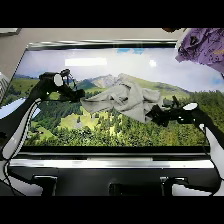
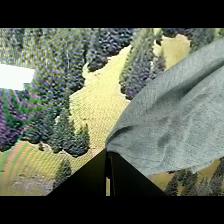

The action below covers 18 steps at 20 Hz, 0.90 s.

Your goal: Fold the clothes and pants, and hang the long-sleeved shirts on hangers.

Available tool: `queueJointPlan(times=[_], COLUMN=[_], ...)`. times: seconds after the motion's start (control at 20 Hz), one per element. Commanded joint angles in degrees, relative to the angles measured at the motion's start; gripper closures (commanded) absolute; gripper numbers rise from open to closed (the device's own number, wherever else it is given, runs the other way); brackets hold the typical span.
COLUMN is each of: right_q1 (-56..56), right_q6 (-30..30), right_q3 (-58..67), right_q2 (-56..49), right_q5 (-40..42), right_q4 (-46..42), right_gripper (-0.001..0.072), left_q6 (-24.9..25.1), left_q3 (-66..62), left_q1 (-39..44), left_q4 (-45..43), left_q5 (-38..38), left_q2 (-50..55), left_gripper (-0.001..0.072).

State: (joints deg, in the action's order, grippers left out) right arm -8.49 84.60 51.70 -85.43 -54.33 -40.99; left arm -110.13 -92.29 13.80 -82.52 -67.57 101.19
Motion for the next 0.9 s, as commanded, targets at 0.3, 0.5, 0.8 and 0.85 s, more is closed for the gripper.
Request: queueJointPlan(times=[0.3,0.5,0.8,0.85], right_q1=[1.1,1.1,1.1,1.1], right_q6=[3.8,8.1,11.2,11.2], right_q3=[20.5,42.7,57.8,57.8], right_q2=[10.6,22.3,40.1,42.5], right_q5=[-1.9,-7.2,-9.9,-9.9], right_q4=[-12.4,-27.5,-43.0,-43.1], right_gripper=[0.0682,0.0682,0.0682,0.0681], left_q6=[0.0,-0.1,-0.9,-0.9], left_q3=[-0.1,-0.1,0.0,0.0], left_q1=[-4.1,-6.4,-7.7,-7.7], left_q4=[-5.9,-15.4,-18.1,-18.1], left_q5=[0.1,2.5,4.8,5.7], left_q2=[-10.7,-28.6,-54.6,-57.9], left_gripper=[0.0695,0.0695,0.0695,0.0695])
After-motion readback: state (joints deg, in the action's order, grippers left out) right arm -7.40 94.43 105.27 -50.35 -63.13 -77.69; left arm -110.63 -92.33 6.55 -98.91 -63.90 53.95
